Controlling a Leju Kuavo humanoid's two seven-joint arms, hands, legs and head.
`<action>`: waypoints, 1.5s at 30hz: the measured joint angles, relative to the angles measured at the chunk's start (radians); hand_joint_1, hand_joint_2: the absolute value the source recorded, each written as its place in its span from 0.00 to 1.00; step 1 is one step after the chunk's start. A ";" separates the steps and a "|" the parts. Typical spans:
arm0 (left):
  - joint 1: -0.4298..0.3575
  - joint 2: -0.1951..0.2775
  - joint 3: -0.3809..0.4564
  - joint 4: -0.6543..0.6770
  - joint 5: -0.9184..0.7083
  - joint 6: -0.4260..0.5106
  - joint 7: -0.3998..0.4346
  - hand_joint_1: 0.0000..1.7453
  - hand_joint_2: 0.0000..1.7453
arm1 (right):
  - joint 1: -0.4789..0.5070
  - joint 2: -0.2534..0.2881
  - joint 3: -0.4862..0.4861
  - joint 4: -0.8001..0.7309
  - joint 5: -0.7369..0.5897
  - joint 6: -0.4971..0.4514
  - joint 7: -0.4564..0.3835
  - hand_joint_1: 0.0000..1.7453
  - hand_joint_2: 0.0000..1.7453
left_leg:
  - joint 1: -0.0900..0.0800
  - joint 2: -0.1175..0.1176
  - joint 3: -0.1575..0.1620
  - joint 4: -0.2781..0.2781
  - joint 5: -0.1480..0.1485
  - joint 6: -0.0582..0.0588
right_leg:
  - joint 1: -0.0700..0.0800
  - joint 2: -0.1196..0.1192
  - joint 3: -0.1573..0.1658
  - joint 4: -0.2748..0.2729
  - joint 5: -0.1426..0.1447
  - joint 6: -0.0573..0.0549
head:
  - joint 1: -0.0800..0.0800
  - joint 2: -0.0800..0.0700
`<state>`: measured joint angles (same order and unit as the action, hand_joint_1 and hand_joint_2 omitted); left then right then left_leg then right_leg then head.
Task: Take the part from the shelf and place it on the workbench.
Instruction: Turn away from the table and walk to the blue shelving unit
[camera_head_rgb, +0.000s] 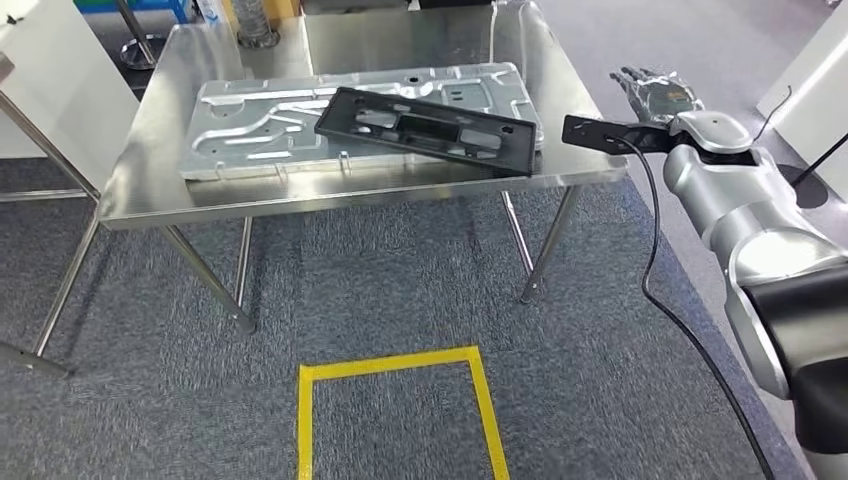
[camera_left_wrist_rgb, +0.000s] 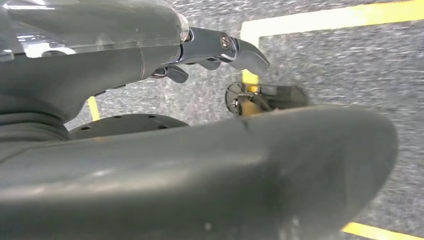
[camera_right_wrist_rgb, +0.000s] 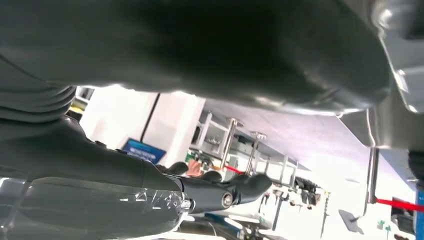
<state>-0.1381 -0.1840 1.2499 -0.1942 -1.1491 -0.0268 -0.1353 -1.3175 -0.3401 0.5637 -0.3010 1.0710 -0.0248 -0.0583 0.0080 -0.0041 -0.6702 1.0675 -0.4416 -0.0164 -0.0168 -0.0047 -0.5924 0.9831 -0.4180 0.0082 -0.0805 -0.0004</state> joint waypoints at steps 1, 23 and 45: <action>0.000 0.000 0.000 0.000 0.000 0.000 0.000 0.00 0.00 | 0.005 -0.002 -0.004 0.000 -0.002 -0.001 0.002 0.00 0.00 | 0.001 0.000 -0.015 0.055 -0.050 -0.002 | 0.002 0.000 -0.010 0.000 0.010 -0.005 | 0.000 0.000; 0.012 -0.002 0.019 0.000 0.039 0.000 -0.021 0.00 0.00 | 0.557 -0.062 -0.403 0.022 -0.473 -0.138 -0.075 0.00 0.00 | -0.004 -0.004 0.041 -0.077 0.055 0.057 | -0.017 0.003 -0.023 0.192 -0.035 0.070 | 0.000 0.000; 0.014 0.004 0.013 0.000 -0.030 0.023 0.018 0.00 0.00 | 1.235 0.415 -1.094 0.100 -1.009 -0.149 -0.044 0.00 0.75 | -0.016 0.006 0.271 -0.132 -0.098 0.058 | 0.012 0.008 -0.087 0.028 0.053 0.014 | 0.000 0.000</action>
<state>-0.1237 -0.1795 1.2633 -0.1943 -1.1793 -0.0037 -0.1171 -0.0826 0.0750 -0.5303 -0.2009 0.0617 -0.1742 -0.1020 -0.0078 0.0021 -0.3994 0.9351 -0.5396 0.0414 -0.0045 0.0034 -0.6795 1.0109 -0.3654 0.0227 -0.0808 -0.0004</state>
